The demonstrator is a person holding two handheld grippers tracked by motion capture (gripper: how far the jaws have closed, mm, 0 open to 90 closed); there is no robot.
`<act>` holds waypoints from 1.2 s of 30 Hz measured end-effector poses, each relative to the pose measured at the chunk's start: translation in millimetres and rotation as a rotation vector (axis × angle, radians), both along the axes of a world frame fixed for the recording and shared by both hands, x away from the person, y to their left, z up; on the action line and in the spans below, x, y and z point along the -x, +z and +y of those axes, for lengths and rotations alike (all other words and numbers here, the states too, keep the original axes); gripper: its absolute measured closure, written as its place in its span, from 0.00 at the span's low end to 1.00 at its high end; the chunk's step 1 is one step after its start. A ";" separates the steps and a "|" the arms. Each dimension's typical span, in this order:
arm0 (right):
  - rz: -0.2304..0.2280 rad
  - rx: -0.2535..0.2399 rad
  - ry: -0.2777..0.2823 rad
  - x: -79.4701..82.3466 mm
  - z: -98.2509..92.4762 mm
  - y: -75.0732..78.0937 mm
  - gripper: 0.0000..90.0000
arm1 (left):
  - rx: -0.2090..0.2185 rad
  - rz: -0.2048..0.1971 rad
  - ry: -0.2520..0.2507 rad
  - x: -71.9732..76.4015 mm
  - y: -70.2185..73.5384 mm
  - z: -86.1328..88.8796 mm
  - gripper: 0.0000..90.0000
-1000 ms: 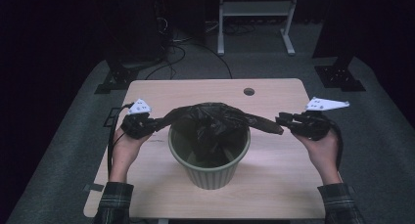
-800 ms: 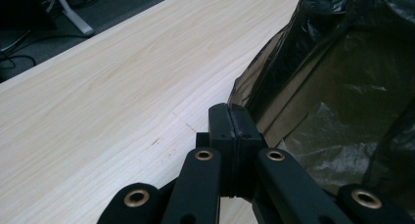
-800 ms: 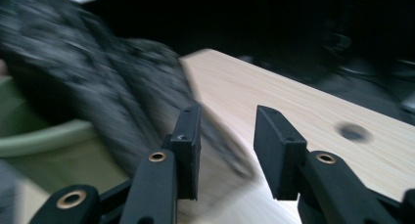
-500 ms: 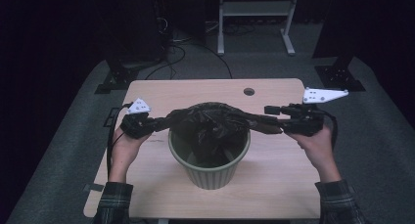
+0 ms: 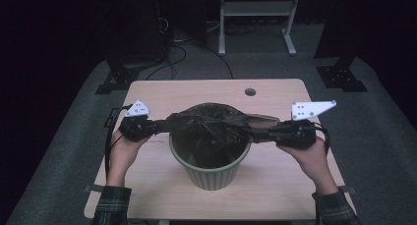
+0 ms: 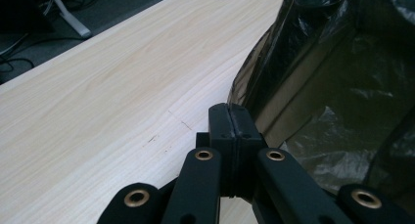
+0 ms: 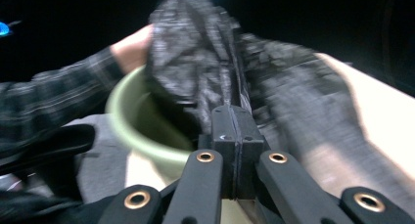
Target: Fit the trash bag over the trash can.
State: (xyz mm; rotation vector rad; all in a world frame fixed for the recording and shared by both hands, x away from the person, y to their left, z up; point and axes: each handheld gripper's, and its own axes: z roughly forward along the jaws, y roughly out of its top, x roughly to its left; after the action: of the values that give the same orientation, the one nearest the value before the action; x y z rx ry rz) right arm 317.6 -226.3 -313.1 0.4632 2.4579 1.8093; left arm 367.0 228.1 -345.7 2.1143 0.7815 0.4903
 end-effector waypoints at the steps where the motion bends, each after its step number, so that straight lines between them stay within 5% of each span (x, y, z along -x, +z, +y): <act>1: -0.004 0.001 0.012 7.2 -0.1 -2.6 1.00 | 0.001 -0.001 -0.003 2.0 0.0 -0.5 1.00; 6: 0.003 0.024 0.085 41.9 5.6 -21.2 1.00 | -0.010 -0.004 -0.009 7.8 -1.6 -0.6 1.00; 12: 0.042 0.058 0.138 56.7 15.6 -40.6 1.00 | -0.005 -0.007 -0.001 9.2 -1.4 2.1 1.00; 21: 0.101 0.159 0.222 64.9 52.6 -75.9 1.00 | -0.013 -0.002 0.001 7.5 -3.5 1.6 1.00; 27: 0.144 0.159 0.236 61.8 62.0 -94.2 1.00 | -0.014 0.000 -0.004 5.5 -5.1 -1.0 1.00; 36: 0.125 0.204 0.257 64.7 85.5 -102.2 1.00 | -0.045 0.012 0.030 -0.3 -10.7 3.2 1.00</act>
State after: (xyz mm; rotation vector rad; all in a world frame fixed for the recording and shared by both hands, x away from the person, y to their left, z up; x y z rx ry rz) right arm 253.0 -140.8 -415.3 0.2630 2.8665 1.6263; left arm 367.3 231.3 -356.4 2.1512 0.8178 0.5158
